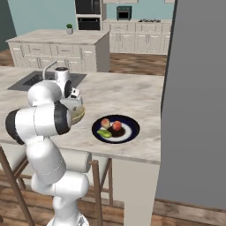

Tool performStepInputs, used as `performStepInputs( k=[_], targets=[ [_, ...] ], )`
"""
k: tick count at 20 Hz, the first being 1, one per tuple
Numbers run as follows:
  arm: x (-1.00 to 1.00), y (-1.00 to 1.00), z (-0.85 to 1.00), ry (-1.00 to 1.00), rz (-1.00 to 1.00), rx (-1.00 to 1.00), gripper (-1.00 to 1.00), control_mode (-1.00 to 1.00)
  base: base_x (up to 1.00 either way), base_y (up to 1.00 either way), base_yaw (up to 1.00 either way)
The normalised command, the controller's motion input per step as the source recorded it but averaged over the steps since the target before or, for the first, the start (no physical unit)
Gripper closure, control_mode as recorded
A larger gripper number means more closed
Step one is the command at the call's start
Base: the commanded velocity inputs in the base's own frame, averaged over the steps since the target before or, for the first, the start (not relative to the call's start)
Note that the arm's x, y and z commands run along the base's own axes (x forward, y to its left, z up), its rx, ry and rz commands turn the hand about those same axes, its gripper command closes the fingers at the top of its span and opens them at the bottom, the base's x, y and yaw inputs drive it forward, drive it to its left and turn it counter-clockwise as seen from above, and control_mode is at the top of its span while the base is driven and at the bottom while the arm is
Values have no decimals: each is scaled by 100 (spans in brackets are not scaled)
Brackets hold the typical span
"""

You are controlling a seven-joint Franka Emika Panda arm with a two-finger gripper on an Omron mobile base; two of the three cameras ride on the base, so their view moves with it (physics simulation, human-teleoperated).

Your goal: Take the fruits from the plate on the dining counter and place two fruits in each bowl.

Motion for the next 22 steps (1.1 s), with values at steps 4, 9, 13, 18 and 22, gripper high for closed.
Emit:
performStepInputs(
  k=[4,9,13,18,22],
  targets=[
    [-100,-85,1,-2,-2,15,-100,-100,0,0,0],
    [-100,-84,1,-5,-2,10,-100,-100,0,0,0],
    [-77,-54,4,0,-2,-3,-100,-100,0,0,0],
    [-20,-11,0,2,-1,-21,-100,-100,0,0,0],
    [75,0,0,29,0,-36,-100,-100,0,0,0]
  ],
)
